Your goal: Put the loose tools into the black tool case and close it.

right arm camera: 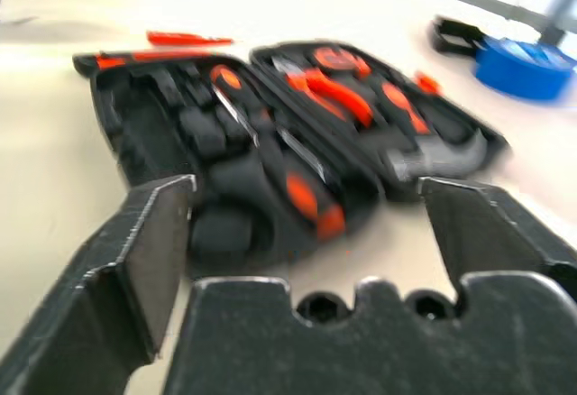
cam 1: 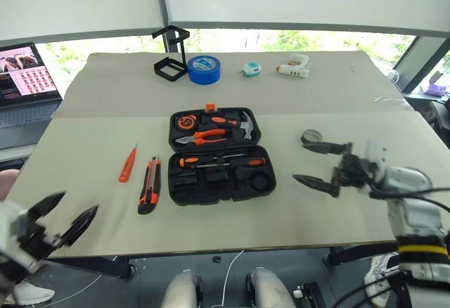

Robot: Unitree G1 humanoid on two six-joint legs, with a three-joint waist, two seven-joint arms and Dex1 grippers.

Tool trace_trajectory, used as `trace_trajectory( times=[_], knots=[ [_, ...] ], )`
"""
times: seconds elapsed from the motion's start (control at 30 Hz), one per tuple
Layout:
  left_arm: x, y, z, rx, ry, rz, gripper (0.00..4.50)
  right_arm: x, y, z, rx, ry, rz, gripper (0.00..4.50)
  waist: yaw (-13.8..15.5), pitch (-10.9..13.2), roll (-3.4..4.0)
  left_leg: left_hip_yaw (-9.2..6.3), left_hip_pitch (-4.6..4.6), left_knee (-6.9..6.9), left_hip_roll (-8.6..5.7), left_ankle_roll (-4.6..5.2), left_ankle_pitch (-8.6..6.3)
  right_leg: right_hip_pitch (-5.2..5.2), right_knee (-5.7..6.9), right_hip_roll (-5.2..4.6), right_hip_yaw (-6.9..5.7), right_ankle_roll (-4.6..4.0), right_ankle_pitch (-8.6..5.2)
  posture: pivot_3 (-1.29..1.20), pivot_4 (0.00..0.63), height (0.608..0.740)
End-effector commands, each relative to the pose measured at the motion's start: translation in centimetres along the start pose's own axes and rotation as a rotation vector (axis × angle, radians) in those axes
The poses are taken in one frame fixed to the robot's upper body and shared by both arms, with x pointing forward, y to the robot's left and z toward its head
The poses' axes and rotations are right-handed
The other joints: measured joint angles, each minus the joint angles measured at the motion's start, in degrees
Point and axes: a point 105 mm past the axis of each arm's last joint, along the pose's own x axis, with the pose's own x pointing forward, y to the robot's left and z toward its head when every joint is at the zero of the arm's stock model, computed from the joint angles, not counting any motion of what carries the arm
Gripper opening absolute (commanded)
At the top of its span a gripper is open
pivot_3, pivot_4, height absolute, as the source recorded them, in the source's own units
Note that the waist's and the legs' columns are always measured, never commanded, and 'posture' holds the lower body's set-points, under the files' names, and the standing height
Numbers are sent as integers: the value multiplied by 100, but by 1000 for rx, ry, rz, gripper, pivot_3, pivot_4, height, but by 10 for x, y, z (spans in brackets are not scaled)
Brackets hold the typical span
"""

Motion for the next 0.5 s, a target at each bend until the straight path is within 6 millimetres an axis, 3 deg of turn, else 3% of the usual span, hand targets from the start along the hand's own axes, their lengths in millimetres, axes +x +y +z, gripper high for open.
trace_trajectory(
  times=[0.03, 0.13, 0.3, 0.43, 0.5],
  knots=[
    [-16, 14, -4, 6, 62, 94, 4500, -4, -2, 15, -37, -67, -56, 4490, 6, 3, -5, 0, 6, 0, 0, 0, 0, 2, 2, 1, 0, -15, -13, 0, 150, 740],
    [-13, 14, -5, -18, 124, 106, 4500, 0, -2, 20, -30, -117, -88, 4490, 20, 4, -7, -3, 8, 0, 0, -4, 2, 0, 8, -1, 3, -44, -27, 0, 150, 740],
    [18, 11, 10, -75, 178, 49, 4500, 15, 3, 33, -53, -152, -46, 4490, 105, 8, -16, -12, 8, 0, 1, -9, 4, 1, 9, -1, -5, -47, -25, 0, 150, 740],
    [77, 10, 44, -100, 238, -1, 4500, 30, 4, 48, -66, -178, -10, 4490, 198, 15, -20, -13, 10, 1, -2, -14, 9, 5, 13, -1, -3, -29, -12, 0, 150, 740],
    [93, 13, 42, -113, 297, 6, 4500, 36, 6, 51, -64, -188, -3, 4490, 170, 20, -40, -16, 2, 1, -7, -30, 27, -4, 27, 6, -13, -14, 0, 0, 150, 740]
  ],
)
